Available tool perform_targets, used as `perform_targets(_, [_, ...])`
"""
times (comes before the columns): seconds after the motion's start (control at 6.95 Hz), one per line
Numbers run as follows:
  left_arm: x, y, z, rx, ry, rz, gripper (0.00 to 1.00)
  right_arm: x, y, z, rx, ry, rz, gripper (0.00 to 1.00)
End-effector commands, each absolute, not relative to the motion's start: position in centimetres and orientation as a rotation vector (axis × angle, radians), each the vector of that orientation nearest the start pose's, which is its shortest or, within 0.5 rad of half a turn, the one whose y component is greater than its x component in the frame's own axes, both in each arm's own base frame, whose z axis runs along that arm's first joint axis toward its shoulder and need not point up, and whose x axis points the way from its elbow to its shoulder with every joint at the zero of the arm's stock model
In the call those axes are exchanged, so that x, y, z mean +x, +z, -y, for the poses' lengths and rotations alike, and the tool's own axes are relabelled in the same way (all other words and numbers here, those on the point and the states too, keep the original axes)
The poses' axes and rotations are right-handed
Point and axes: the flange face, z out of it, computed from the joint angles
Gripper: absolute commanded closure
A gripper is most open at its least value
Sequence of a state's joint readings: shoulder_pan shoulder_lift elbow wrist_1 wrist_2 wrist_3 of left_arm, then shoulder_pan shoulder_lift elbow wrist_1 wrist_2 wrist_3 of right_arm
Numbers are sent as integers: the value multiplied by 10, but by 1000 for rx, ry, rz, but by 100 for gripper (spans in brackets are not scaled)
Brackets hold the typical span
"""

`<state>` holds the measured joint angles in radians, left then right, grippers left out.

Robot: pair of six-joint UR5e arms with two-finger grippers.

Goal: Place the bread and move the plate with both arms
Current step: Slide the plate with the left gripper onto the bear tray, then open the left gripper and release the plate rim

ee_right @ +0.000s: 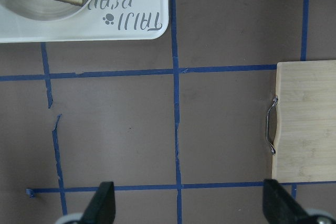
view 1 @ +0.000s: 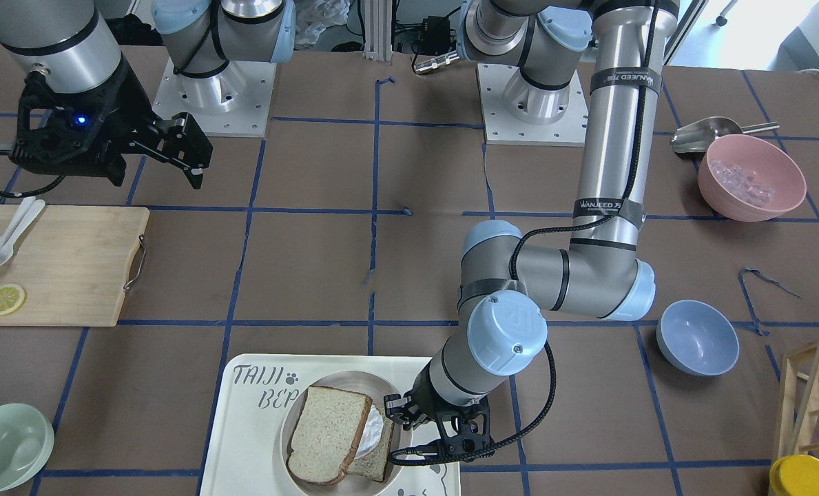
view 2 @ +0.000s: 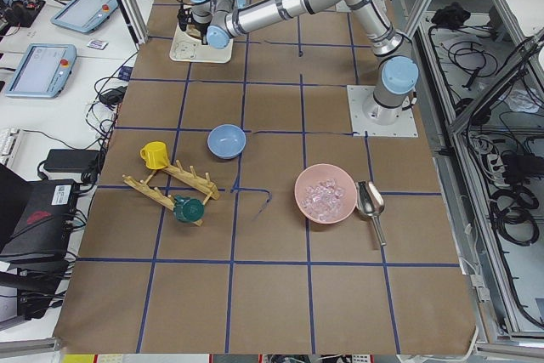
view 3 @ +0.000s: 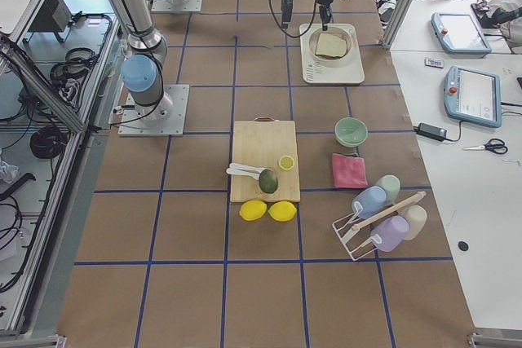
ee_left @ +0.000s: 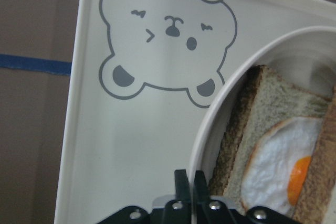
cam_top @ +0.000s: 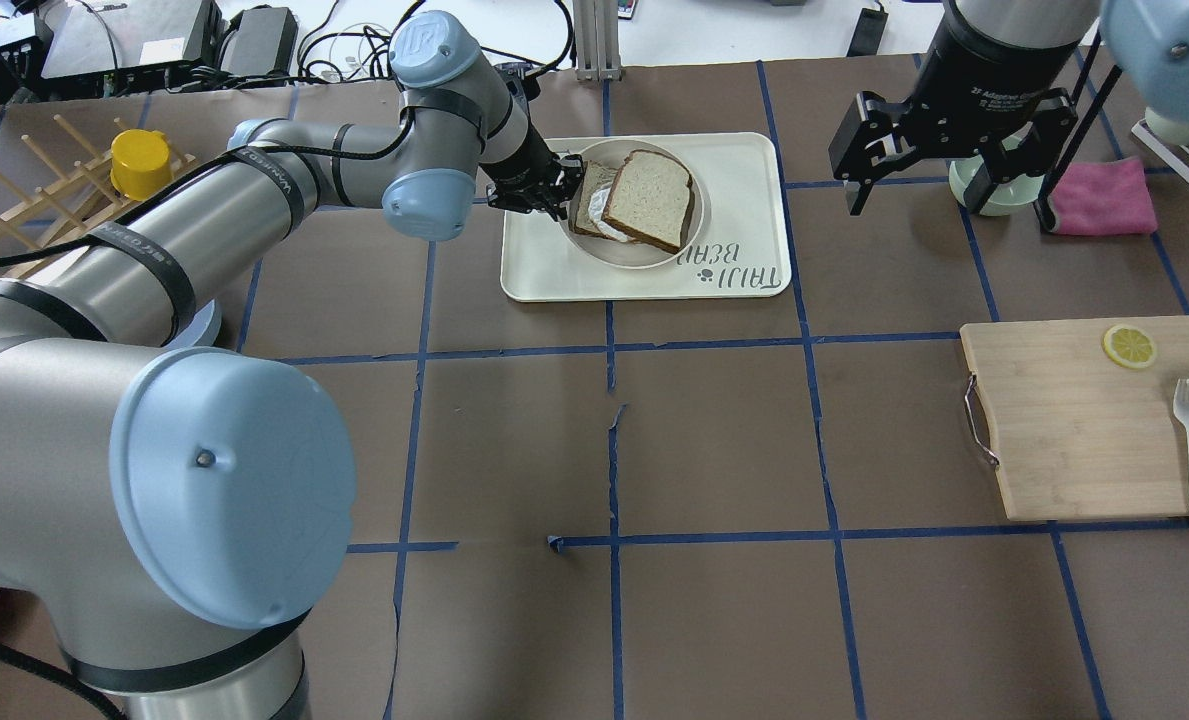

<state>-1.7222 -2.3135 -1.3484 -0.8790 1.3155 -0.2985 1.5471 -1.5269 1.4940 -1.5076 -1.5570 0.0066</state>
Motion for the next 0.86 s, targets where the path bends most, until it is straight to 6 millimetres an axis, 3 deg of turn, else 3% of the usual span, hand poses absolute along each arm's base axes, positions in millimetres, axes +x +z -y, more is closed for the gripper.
perform_targets(0.0, [-264,192,712,-233,-164,-3413,100,122,497,511,51,43,-3127,0])
perform_targets(0.29, [-256,188,712,-264,-150,-3410,100,122,497,511,48,48,-3127,0])
perform_targets(0.43, [-255,188,713,-274,-150,-3405,67,122,497,511,46,48,-3127,0])
perform_targets(0.58, [-255,189,713,-277,-152,-3406,1,122,498,511,41,41,-3127,0])
perform_targets(0.72, [-255,202,711,-269,-174,-3404,0,122,497,511,41,43,-3128,0])
